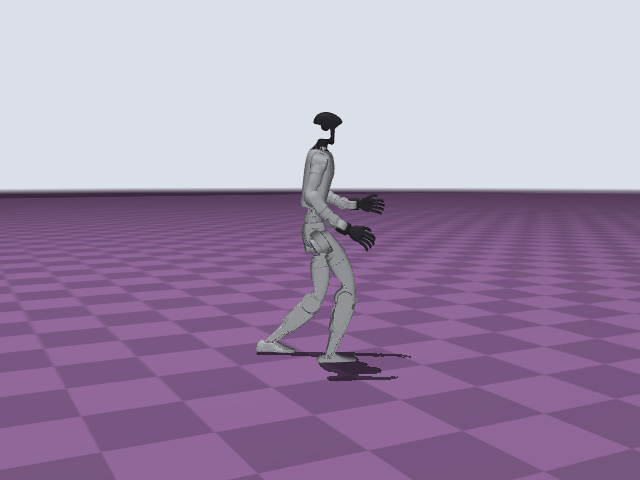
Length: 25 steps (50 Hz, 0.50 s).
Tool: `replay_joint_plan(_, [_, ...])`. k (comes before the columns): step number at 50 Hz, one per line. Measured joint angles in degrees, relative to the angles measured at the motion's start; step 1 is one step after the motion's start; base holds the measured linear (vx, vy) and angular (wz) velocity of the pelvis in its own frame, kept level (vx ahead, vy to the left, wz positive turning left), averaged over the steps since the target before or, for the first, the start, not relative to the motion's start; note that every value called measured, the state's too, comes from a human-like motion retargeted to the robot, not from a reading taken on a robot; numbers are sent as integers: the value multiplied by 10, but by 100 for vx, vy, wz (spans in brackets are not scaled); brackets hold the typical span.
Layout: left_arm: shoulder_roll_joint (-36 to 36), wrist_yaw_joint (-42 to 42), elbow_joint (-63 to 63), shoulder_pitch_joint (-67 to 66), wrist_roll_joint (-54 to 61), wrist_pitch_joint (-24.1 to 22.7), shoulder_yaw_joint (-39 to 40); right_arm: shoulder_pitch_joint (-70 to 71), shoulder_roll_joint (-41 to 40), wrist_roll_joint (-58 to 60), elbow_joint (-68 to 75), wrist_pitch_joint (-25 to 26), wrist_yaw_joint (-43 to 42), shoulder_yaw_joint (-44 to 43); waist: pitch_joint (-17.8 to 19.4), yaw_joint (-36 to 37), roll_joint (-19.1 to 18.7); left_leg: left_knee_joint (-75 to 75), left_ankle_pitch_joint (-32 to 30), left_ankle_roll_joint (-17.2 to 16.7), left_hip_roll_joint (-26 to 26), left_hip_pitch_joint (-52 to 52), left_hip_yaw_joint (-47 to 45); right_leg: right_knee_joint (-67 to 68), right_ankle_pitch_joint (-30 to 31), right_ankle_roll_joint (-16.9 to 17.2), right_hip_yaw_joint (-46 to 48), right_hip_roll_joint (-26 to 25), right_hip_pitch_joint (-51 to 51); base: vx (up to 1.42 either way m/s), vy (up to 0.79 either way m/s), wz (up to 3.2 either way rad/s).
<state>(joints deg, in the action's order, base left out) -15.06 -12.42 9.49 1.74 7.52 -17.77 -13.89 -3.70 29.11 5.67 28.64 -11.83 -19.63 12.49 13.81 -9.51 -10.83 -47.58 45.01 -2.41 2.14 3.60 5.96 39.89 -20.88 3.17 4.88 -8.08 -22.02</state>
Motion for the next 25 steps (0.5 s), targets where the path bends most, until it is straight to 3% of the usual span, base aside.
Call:
replay_joint_plan(20, [1,21,-39,12,-29,-9,-20,10,-39,0,-17,3,-4,-29,-12,3,50,261,-31,62,-75,34,-28,-76,77,55,-31,81,-43,-14,8,1])
replay_joint_plan(25, [-1,27,-53,-4,-29,-12,-17,2,-50,0,-6,7,-5,-37,0,8,58,239,-24,62,-79,27,-43,-50,47,52,-31,90,-54,-13,5,-14])
